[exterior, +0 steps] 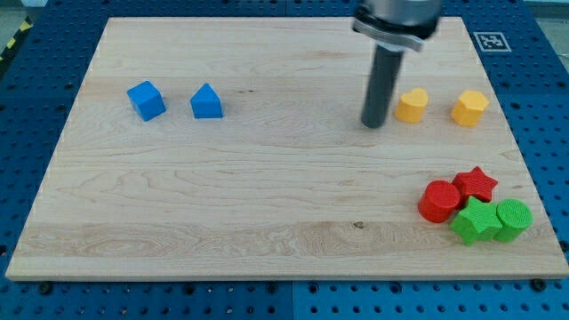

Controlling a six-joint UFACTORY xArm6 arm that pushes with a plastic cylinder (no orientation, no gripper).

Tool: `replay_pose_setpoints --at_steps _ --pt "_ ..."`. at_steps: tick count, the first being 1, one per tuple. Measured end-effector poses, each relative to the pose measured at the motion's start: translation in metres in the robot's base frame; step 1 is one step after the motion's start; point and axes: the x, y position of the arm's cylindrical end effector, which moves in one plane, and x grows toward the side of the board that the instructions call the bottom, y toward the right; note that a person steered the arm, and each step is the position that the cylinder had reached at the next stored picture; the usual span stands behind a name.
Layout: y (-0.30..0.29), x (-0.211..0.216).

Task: Push the group of blocks a bit up

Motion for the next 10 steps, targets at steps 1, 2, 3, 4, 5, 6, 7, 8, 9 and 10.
replay_pose_setpoints --at_steps 1,2,3,4,5,6,7,8,9,10 --pt "0.05 0.038" --pt "0.113 0.044" --pt "0.158 0.079" --pt "0.162 0.13" --pt "0.162 0.165" --pt "0.162 0.182" --pt "0.155 0.178" --pt "0.125 0.177" --pt "0.101 0.175" --pt "0.084 0.17"
